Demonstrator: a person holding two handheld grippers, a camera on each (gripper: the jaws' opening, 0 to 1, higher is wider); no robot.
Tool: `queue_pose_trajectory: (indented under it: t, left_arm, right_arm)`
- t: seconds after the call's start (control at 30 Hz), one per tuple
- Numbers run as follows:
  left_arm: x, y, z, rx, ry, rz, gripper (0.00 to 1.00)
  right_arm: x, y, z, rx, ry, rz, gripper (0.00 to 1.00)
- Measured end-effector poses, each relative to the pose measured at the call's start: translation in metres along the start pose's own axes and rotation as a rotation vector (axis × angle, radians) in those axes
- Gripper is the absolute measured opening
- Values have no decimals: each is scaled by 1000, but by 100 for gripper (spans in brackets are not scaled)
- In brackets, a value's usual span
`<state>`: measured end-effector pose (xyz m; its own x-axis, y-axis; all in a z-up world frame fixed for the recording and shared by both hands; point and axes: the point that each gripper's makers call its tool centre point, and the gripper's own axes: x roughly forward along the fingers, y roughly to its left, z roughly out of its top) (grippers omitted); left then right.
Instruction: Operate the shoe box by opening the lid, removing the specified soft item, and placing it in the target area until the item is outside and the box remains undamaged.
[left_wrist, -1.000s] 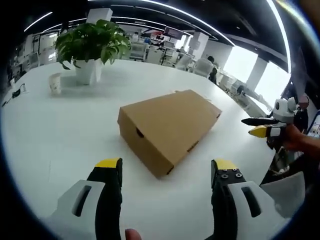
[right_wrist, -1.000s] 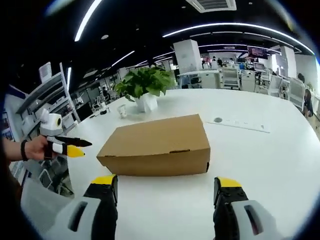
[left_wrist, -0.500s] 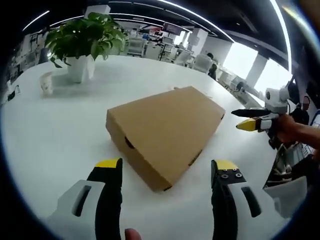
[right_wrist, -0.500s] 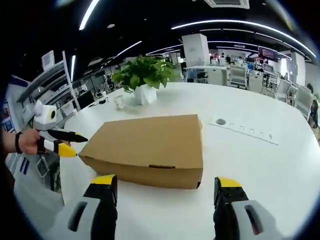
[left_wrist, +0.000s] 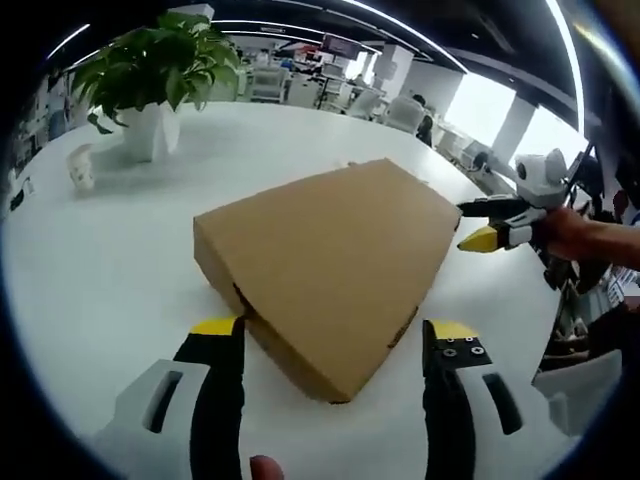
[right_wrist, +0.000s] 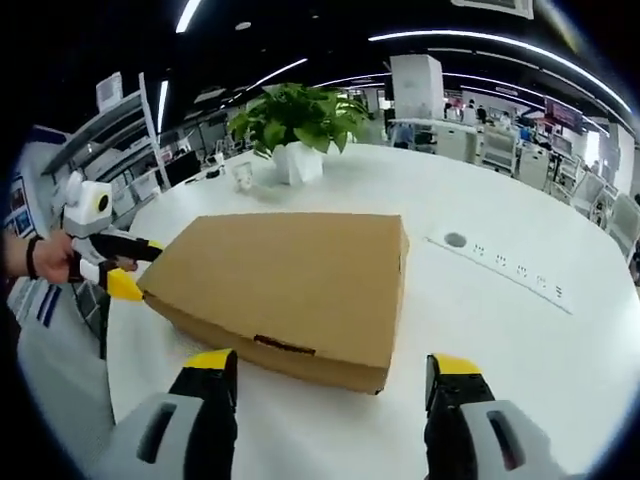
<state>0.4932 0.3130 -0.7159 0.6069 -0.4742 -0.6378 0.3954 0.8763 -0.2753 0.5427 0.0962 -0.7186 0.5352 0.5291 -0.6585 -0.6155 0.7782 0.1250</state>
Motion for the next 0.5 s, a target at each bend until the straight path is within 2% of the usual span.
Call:
queue_pose_trajectory:
  t: [0.1,0.2,0.23,0.3,0.33,0.5]
  left_arm:
    - [2,4,-1,10,11,18,72]
    - [6,4,-4,15,28,19,74]
    - [7,4,-5,19,34,22,74]
    - [10,3,-8,53,54,41,73]
    - [11,3,-9,76,57,54,72]
    - [10,4,-8,73,52,57,72]
  right_arm:
    - [3,4,2,-1,-1,10,74]
    - [7,13,4,-26,5,40,69]
    - [7,18,4,-55,1,56,64]
    - [9,18,2,-87,18,23,66]
    - [8,17,3,-73,14,29,66]
    - [7,17,4,-70,11,26,65]
